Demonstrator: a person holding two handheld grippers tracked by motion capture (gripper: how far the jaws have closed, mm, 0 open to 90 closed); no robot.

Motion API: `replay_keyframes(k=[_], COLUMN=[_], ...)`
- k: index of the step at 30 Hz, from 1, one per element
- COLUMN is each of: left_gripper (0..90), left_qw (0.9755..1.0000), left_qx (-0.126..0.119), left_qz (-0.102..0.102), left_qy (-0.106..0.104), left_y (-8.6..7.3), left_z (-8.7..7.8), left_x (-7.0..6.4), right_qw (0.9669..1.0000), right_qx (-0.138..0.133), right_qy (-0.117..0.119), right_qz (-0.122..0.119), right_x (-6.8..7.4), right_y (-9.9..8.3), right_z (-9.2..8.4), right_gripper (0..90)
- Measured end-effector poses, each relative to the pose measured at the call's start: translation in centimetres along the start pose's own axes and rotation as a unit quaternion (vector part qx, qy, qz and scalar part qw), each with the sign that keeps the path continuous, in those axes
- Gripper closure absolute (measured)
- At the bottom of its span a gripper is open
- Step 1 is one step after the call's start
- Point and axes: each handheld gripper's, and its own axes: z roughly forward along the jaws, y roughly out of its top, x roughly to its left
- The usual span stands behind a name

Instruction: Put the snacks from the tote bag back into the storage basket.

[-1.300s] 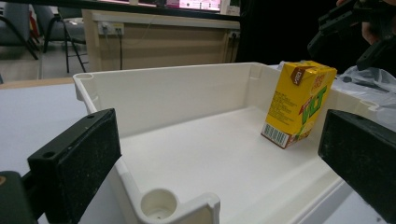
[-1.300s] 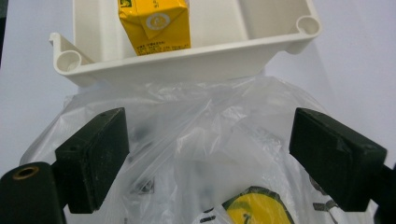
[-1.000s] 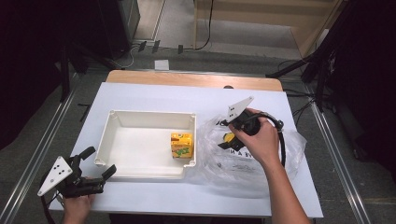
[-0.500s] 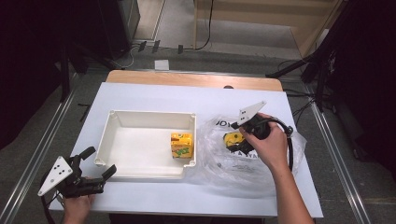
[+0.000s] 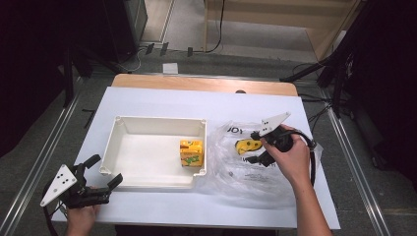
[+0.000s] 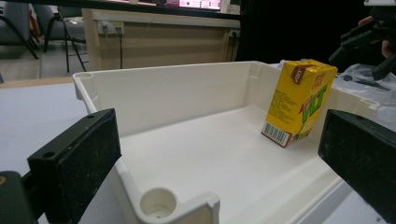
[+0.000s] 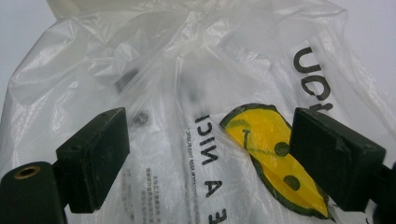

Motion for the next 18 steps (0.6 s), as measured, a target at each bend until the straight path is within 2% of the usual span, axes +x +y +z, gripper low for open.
replay_keyframes(k=[18], left_gripper=[0.0], left_qw=[1.0], left_qx=[0.002], left_qz=[0.001], left_qy=[-0.001], left_y=[0.0], left_z=[0.0], left_x=[0.0], right_qw=[0.9992], right_qx=[-0.028], right_qy=[-0.012], right_qz=[0.025], right_x=[0.7], right_y=[-3.6], right_z=[-1.1], right_gripper=[13.2])
